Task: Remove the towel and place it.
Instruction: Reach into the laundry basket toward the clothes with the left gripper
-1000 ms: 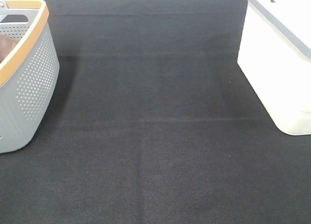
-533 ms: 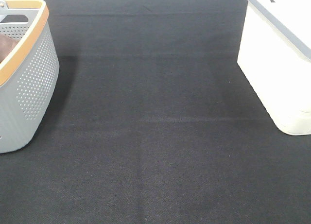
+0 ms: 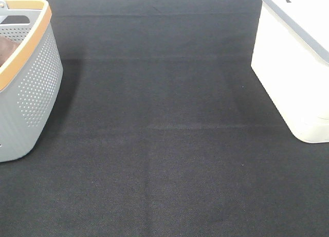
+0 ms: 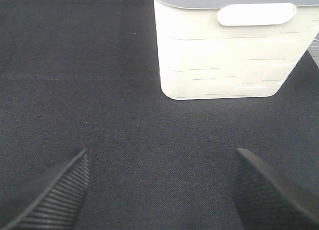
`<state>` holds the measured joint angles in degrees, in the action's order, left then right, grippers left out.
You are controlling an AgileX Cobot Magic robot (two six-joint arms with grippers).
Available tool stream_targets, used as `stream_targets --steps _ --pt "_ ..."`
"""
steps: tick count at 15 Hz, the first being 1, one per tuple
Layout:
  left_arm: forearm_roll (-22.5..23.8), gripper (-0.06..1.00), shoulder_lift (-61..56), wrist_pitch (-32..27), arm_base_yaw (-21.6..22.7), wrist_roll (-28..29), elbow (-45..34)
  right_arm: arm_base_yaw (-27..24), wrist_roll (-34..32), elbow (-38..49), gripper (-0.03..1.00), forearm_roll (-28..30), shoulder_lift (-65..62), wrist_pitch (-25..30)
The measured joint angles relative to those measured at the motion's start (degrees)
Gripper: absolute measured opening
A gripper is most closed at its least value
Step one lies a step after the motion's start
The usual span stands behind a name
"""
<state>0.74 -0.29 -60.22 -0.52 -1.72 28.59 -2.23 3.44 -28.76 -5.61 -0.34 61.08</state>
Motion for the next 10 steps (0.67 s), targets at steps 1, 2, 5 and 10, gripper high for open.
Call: stream_targets --steps 1,2,5,10 --pt "0.0 0.76 0.0 0.0 0.0 0.0 0.0 0.0 0.0 0.0 0.74 0.0 0.0 0.0" --pt "0.0 0.76 0.0 0.0 0.0 0.0 0.0 0.0 0.0 0.0 0.74 0.0 0.0 0.0" --pt "0.0 0.76 0.0 0.0 0.0 0.0 0.0 0.0 0.0 0.0 0.74 0.0 0.0 0.0" --pt "0.0 0.76 0.0 0.0 0.0 0.0 0.0 0.0 0.0 0.0 0.74 0.0 0.0 0.0"
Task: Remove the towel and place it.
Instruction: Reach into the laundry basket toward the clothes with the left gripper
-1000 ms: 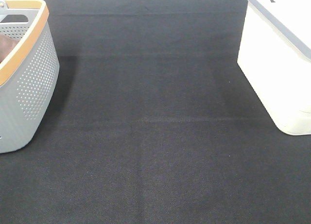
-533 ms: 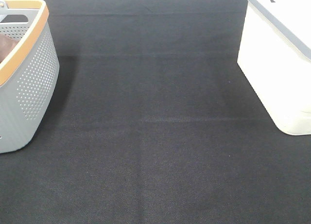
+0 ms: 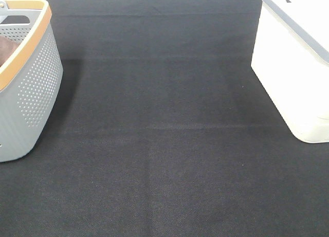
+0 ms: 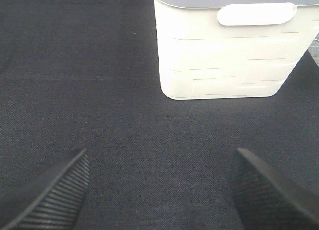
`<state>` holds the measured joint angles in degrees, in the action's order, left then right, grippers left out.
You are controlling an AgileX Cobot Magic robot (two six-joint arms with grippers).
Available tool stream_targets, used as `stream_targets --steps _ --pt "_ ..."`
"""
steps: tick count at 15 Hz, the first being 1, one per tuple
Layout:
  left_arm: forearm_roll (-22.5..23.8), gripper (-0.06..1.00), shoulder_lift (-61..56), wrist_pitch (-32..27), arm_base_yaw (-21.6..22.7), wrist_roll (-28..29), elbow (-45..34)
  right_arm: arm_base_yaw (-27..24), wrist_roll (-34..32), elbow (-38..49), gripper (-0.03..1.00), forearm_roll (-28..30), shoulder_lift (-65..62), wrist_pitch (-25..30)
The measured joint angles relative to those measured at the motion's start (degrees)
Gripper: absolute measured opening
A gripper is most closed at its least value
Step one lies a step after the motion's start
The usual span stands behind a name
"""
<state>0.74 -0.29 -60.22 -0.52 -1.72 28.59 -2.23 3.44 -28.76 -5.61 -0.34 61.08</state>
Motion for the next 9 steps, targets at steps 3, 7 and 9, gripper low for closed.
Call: stream_targets --steps 3,7,9 --pt "0.0 0.76 0.0 0.0 0.0 0.0 0.0 0.0 0.0 0.0 0.74 0.0 0.0 0.0" --pt "0.0 0.76 0.0 0.0 0.0 0.0 0.0 0.0 0.0 0.0 0.74 0.0 0.0 0.0" --pt "0.0 0.76 0.0 0.0 0.0 0.0 0.0 0.0 0.0 0.0 0.74 0.0 0.0 0.0"
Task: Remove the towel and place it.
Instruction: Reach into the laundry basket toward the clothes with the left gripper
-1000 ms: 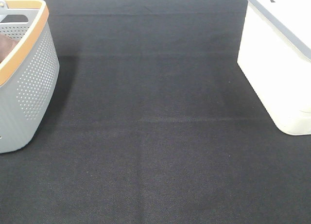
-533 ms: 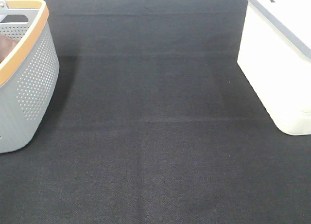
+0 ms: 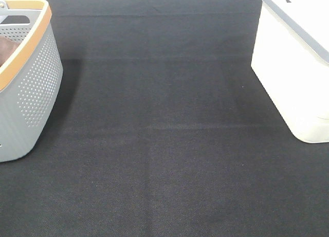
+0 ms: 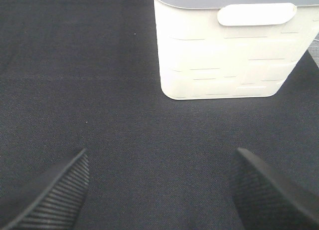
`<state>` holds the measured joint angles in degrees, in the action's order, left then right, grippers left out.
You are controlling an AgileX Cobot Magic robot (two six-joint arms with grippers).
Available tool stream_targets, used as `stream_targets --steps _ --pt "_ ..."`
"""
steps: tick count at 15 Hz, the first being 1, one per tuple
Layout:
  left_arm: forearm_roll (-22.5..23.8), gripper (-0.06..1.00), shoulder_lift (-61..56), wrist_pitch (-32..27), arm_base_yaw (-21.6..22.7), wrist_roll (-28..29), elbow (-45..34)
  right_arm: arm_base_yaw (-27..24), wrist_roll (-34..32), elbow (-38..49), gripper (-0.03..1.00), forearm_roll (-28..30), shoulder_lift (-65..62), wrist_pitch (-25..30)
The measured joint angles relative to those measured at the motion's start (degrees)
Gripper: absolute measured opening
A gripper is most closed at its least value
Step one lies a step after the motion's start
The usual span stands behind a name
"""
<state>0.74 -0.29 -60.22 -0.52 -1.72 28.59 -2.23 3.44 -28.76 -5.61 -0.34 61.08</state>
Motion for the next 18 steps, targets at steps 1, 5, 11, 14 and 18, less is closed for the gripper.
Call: stream_targets --steps 1,5,11,14,18 --pt "0.0 0.76 0.0 0.0 0.0 0.0 0.0 0.0 0.0 0.0 0.74 0.0 0.0 0.0" --pt "0.0 0.76 0.0 0.0 0.0 0.0 0.0 0.0 0.0 0.0 0.74 0.0 0.0 0.0" --pt "0.0 0.76 0.0 0.0 0.0 0.0 0.0 0.0 0.0 0.0 0.74 0.0 0.0 0.0" --pt "0.0 0.76 0.0 0.0 0.0 0.0 0.0 0.0 0.0 0.0 0.74 0.0 0.0 0.0" --pt "0.0 0.76 0.0 0.0 0.0 0.0 0.0 0.0 0.0 0.0 0.74 0.0 0.0 0.0"
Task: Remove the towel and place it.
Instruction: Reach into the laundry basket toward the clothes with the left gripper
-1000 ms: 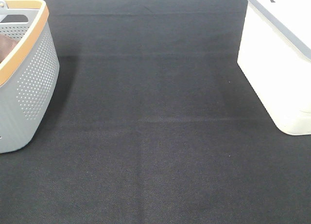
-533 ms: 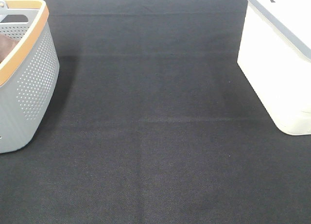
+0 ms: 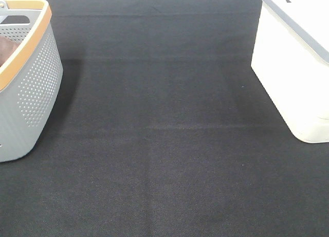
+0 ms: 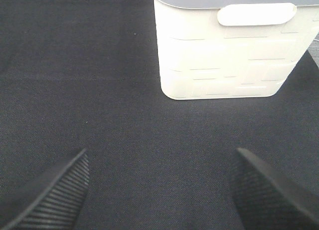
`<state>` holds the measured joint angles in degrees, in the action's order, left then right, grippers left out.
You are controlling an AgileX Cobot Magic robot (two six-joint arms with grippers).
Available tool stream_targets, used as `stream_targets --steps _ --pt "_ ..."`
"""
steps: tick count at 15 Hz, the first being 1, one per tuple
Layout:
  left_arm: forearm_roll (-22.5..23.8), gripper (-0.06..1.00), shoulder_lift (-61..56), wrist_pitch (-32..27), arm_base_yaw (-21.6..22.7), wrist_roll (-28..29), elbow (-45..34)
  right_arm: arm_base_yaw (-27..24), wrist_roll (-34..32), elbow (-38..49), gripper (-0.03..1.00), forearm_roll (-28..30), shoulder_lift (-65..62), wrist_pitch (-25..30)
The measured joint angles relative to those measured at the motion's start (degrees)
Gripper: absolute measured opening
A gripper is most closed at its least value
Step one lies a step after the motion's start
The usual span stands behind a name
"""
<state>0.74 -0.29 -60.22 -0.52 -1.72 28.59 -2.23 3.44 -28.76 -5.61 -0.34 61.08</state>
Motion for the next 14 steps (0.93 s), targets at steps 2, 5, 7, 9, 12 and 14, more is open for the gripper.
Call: stream_targets --steps 2,5,7,9,12,14 --pt "0.0 0.76 0.0 0.0 0.0 0.0 0.0 0.0 0.0 0.0 0.74 0.0 0.0 0.0" --pt "0.0 0.76 0.0 0.0 0.0 0.0 0.0 0.0 0.0 0.0 0.74 0.0 0.0 0.0" --pt "0.0 0.76 0.0 0.0 0.0 0.0 0.0 0.0 0.0 0.0 0.74 0.0 0.0 0.0" --pt "0.0 0.76 0.0 0.0 0.0 0.0 0.0 0.0 0.0 0.0 0.74 0.0 0.0 0.0" --pt "0.0 0.76 0.0 0.0 0.0 0.0 0.0 0.0 0.0 0.0 0.74 0.0 0.0 0.0" --pt "0.1 0.75 0.6 0.2 0.0 0.0 0.3 0.0 0.0 0.0 0.74 0.0 0.0 0.0"
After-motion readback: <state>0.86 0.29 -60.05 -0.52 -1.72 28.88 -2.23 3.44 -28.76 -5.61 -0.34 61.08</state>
